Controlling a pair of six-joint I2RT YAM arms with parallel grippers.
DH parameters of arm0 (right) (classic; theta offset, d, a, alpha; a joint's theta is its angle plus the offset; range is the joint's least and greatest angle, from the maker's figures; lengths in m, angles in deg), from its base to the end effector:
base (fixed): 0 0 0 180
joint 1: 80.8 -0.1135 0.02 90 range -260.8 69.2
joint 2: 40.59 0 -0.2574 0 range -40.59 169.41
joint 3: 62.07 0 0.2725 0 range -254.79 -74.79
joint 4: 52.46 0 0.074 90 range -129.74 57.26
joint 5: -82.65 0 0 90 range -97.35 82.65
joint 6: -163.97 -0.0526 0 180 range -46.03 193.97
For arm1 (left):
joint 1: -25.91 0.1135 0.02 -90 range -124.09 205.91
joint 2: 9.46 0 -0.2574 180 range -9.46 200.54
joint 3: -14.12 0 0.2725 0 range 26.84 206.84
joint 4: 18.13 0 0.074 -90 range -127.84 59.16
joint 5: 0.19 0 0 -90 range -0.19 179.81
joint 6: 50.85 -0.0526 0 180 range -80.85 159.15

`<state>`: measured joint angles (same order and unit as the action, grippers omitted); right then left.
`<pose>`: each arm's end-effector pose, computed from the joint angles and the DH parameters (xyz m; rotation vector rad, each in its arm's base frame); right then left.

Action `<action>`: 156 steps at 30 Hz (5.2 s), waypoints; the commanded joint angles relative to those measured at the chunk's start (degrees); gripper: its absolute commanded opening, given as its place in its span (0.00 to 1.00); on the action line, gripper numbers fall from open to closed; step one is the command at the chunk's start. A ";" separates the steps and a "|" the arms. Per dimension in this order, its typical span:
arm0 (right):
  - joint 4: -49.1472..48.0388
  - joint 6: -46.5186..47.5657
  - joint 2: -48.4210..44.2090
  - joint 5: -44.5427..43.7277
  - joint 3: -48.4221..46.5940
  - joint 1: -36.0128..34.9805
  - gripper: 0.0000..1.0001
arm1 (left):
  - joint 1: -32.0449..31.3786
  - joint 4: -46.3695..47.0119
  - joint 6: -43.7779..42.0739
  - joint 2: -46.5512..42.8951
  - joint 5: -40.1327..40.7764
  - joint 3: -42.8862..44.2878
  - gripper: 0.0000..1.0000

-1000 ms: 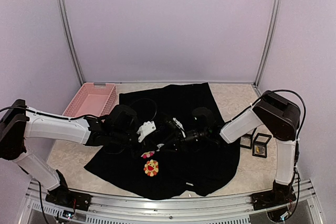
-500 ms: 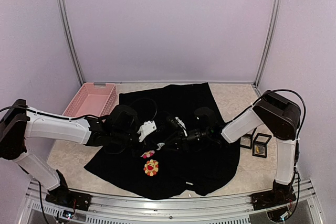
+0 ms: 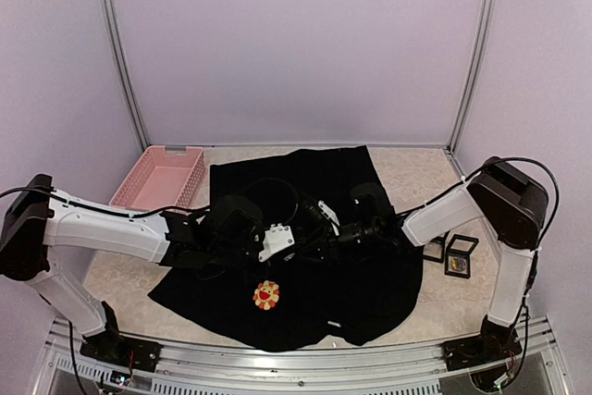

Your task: Pin the brooch onto the clothing

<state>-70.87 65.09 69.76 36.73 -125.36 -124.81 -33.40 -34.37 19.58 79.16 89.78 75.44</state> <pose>0.2574 0.2995 0.1017 -1.1346 1.8833 1.3397 0.1775 -0.2990 0.1586 1.4973 1.8199 -0.3444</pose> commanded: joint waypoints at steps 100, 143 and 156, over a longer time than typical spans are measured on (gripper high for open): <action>63.68 -8.45 -7.35 -60.35 -17.46 16.47 0.00 | 23.97 -6.29 40.87 11.60 13.06 15.76 0.31; 67.52 -6.07 -8.11 -64.73 -7.04 31.84 0.00 | 37.43 -3.34 37.44 38.19 10.53 30.71 0.29; 74.28 -2.14 -14.65 -60.23 -17.57 29.56 0.00 | 34.62 0.35 33.03 29.03 11.27 28.59 0.43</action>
<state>-1.61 60.78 60.16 -25.87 -135.78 -93.97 2.94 -33.15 55.33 114.26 99.72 105.89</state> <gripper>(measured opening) 0.002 0.405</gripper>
